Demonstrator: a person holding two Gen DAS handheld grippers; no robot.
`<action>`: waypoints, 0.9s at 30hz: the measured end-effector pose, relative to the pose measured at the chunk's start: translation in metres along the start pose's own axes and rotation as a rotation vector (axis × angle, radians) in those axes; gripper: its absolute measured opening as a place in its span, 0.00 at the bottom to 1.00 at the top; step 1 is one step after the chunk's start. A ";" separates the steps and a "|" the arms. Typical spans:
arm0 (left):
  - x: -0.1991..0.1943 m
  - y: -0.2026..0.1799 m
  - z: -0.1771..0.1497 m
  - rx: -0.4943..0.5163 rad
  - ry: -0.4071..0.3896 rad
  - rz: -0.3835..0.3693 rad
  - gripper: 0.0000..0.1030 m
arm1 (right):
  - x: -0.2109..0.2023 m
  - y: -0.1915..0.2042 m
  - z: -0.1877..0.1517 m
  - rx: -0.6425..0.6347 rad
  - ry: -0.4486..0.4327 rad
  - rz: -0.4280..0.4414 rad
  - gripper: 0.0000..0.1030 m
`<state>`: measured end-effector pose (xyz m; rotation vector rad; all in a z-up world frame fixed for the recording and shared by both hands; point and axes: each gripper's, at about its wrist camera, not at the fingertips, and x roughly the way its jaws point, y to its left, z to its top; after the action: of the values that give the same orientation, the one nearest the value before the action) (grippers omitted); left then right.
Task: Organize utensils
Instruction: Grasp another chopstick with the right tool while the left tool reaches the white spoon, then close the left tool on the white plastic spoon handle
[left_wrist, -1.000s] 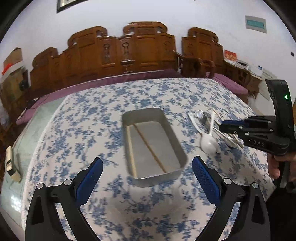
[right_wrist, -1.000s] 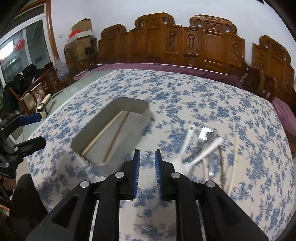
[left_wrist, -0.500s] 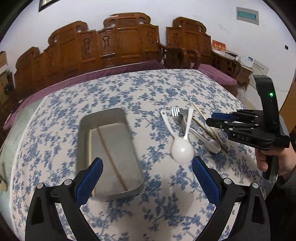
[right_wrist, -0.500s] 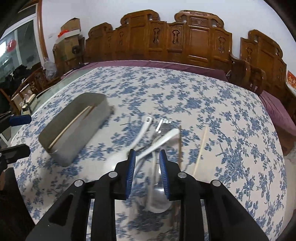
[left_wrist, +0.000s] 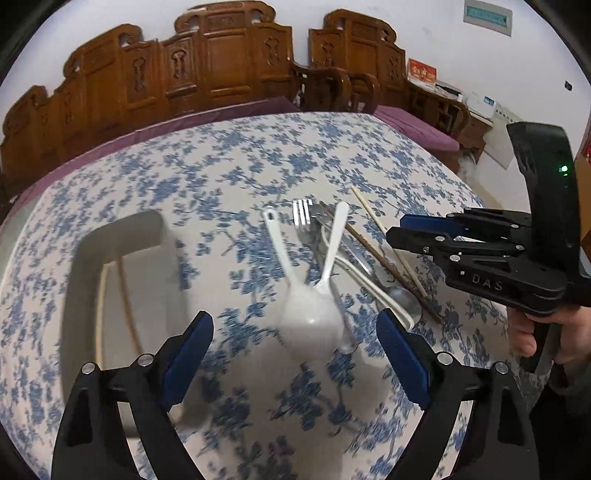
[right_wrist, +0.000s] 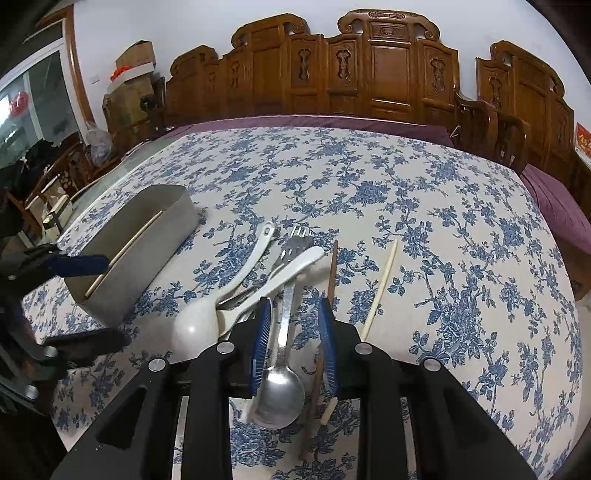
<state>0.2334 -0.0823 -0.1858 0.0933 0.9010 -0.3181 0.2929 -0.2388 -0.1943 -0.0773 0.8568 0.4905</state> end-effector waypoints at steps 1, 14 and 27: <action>0.003 -0.002 0.001 0.001 0.004 -0.006 0.81 | 0.001 -0.003 0.000 0.001 0.002 -0.003 0.28; 0.064 0.003 0.024 -0.083 0.105 -0.035 0.47 | -0.001 -0.045 0.003 0.064 0.015 -0.023 0.28; 0.085 0.015 0.027 -0.154 0.206 -0.017 0.23 | 0.007 -0.050 0.000 0.078 0.039 -0.046 0.28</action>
<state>0.3080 -0.0934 -0.2360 -0.0245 1.1280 -0.2566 0.3190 -0.2808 -0.2061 -0.0348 0.9102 0.4134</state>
